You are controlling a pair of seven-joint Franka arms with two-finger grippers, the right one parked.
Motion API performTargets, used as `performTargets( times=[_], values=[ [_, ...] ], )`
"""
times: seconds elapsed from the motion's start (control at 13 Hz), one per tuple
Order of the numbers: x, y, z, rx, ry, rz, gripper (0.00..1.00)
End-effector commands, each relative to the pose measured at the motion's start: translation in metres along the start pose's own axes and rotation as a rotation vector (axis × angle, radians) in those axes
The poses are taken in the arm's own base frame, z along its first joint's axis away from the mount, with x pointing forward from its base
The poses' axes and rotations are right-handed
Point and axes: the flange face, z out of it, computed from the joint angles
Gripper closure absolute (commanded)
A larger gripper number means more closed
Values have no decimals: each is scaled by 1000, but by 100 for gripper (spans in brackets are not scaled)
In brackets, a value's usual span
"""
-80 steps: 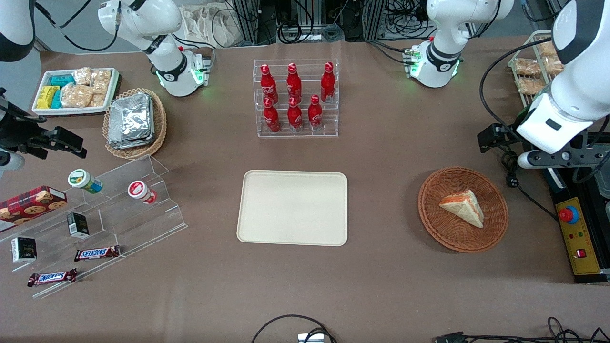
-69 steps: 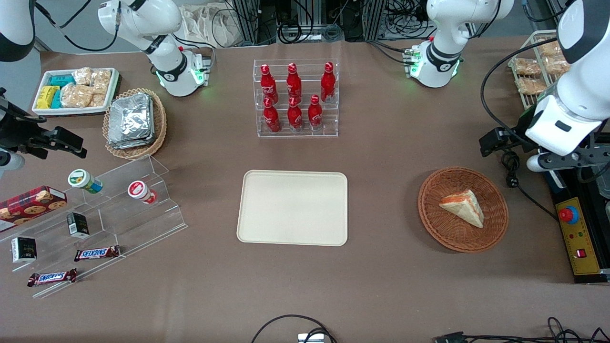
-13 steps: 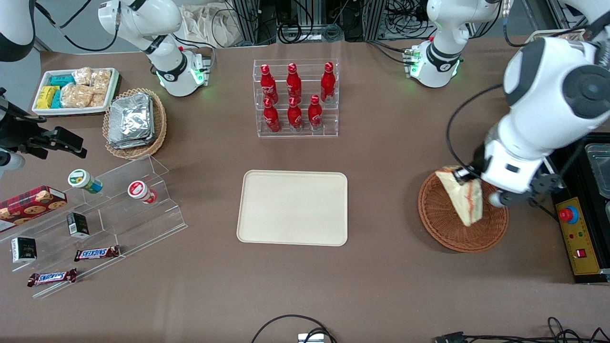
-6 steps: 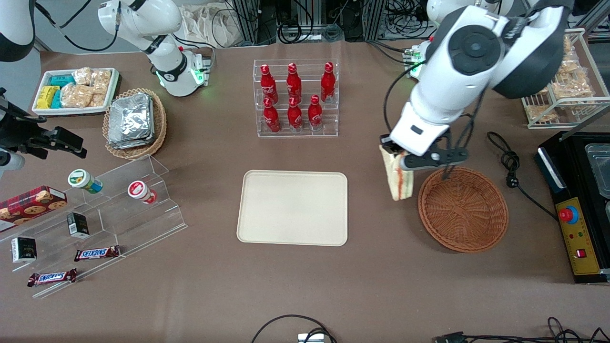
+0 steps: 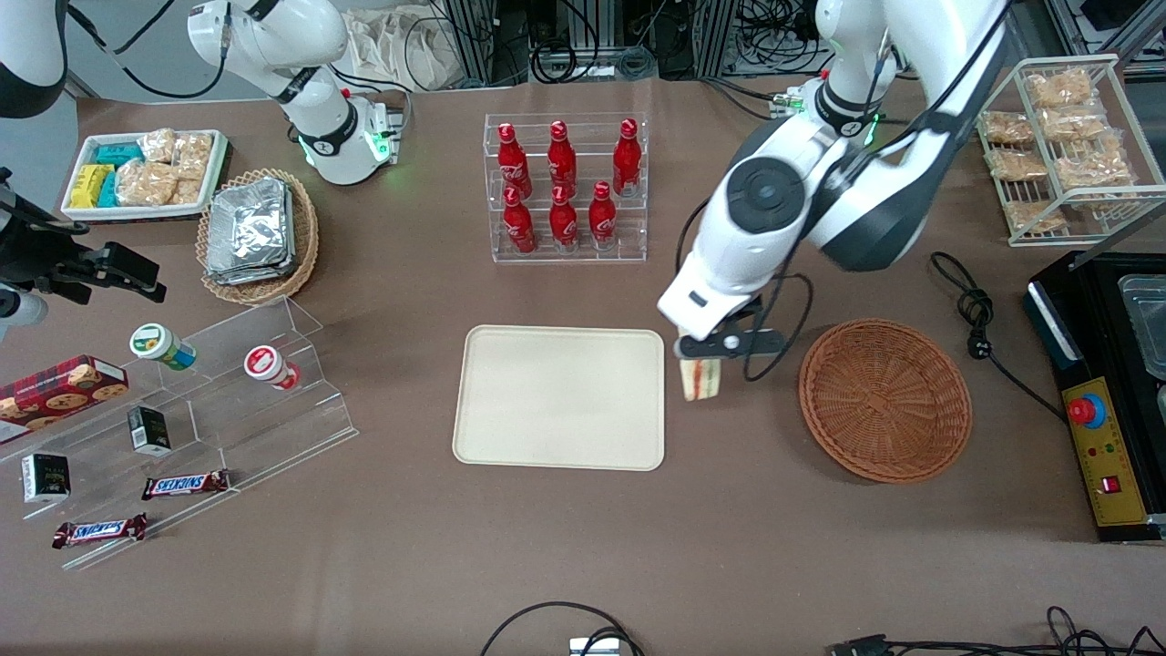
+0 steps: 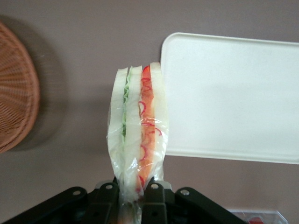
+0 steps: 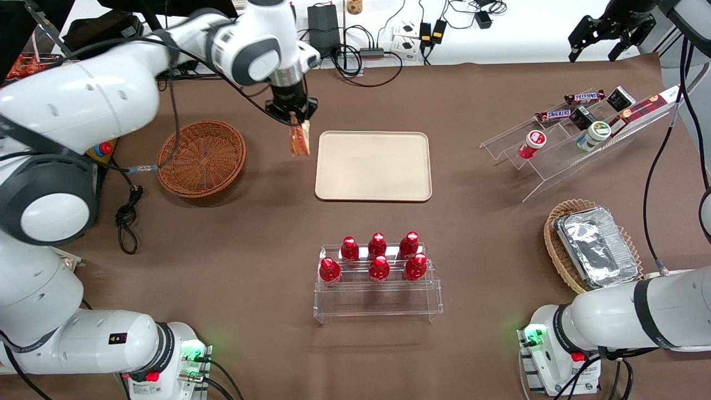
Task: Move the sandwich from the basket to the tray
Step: 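Carry the sandwich over the cream tray and lower it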
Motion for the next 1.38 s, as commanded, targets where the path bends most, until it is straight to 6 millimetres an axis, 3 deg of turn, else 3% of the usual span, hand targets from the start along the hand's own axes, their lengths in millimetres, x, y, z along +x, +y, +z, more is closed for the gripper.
performTargets(
  times=[0.0, 0.15, 0.31, 0.69, 0.77, 0.85, 0.92, 1.15, 1.31],
  values=[
    [-3, 45, 60, 22, 50, 6, 100],
    [3, 53, 100, 46, 79, 15, 100],
    [9, 58, 125, 24, 73, 27, 100],
    [3, 71, 153, 9, 68, 58, 96],
    [1, 72, 159, 12, 61, 58, 81],
    [2, 71, 165, 15, 57, 54, 55],
    [6, 70, 164, 2, 68, 51, 1],
    [9, 68, 153, -5, 91, 33, 0],
    [8, 66, 126, -4, 126, -43, 0]
  ],
)
